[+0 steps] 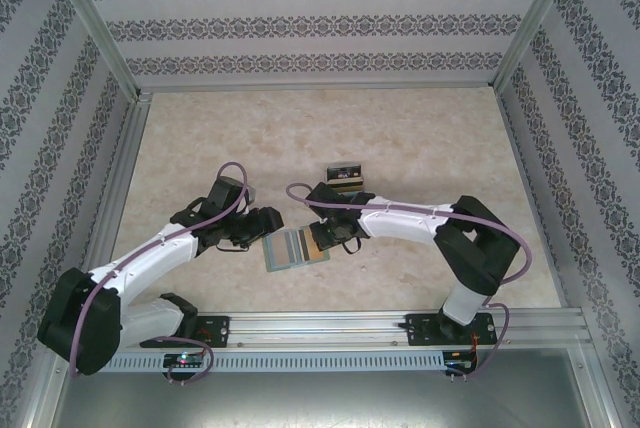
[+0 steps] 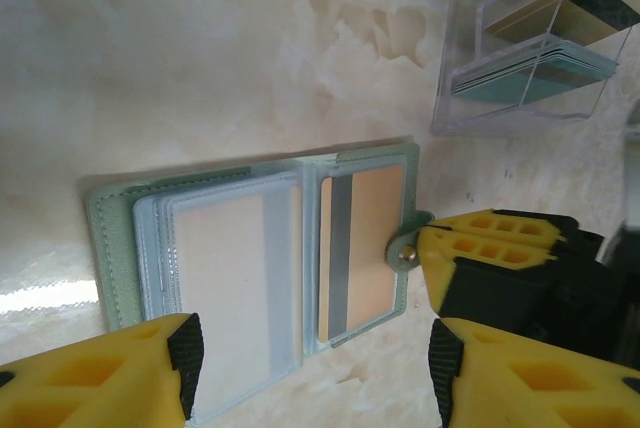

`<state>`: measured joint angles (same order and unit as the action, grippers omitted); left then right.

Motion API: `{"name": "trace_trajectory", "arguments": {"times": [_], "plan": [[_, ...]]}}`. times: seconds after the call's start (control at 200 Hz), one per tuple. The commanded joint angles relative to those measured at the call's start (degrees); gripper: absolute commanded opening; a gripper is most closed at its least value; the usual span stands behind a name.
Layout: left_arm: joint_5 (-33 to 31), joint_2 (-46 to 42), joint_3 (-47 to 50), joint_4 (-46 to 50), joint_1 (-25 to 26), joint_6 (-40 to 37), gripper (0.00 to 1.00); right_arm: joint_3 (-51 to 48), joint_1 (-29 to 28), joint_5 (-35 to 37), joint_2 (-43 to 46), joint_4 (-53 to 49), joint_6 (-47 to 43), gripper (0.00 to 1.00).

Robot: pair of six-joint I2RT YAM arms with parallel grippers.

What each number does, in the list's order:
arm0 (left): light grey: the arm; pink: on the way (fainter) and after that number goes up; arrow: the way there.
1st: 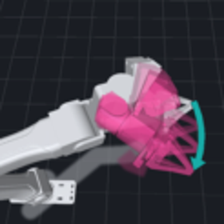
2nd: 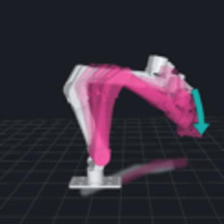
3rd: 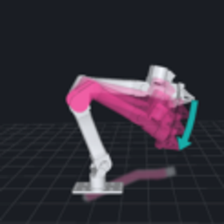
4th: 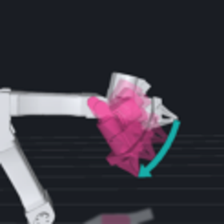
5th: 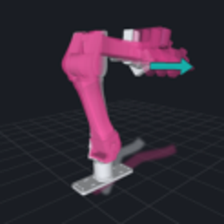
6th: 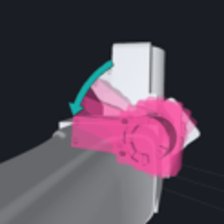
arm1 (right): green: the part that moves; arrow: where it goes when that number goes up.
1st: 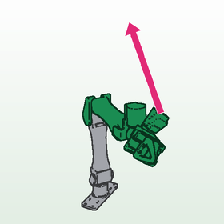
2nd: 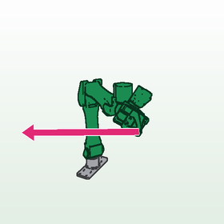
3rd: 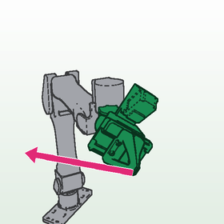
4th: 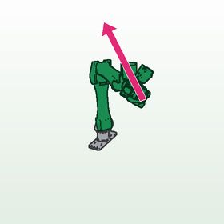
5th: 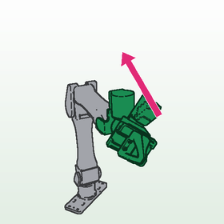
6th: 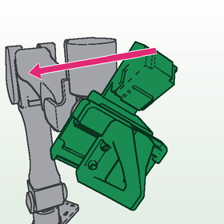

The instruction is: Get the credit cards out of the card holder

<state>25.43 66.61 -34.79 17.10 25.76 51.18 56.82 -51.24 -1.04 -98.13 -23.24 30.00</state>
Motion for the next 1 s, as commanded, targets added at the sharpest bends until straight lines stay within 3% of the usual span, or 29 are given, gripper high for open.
{"name": "trace_trajectory", "arguments": {"times": [0.0, 0.455, 0.859, 0.999], "plan": [[0.96, -0.05, -0.54, -1.73, -0.13, 0.85, 0.64, -1.01, -0.28, -1.02, -0.98, 1.20, 4.14, 0.13], [2.77, 2.20, 0.33, -3.64, 0.62, 1.46, 0.60, -3.59, -1.00, -6.18, -4.08, 6.05, 9.90, 0.12], [5.77, 4.65, 2.86, -6.95, 1.11, 3.10, 0.34, -2.18, -3.31, -7.84, -5.87, 8.56, 14.08, 0.12], [6.58, 5.98, 4.04, -7.83, 1.50, 3.68, 0.33, -2.09, -3.68, -7.81, -6.09, 8.75, 14.38, 0.12]]}}
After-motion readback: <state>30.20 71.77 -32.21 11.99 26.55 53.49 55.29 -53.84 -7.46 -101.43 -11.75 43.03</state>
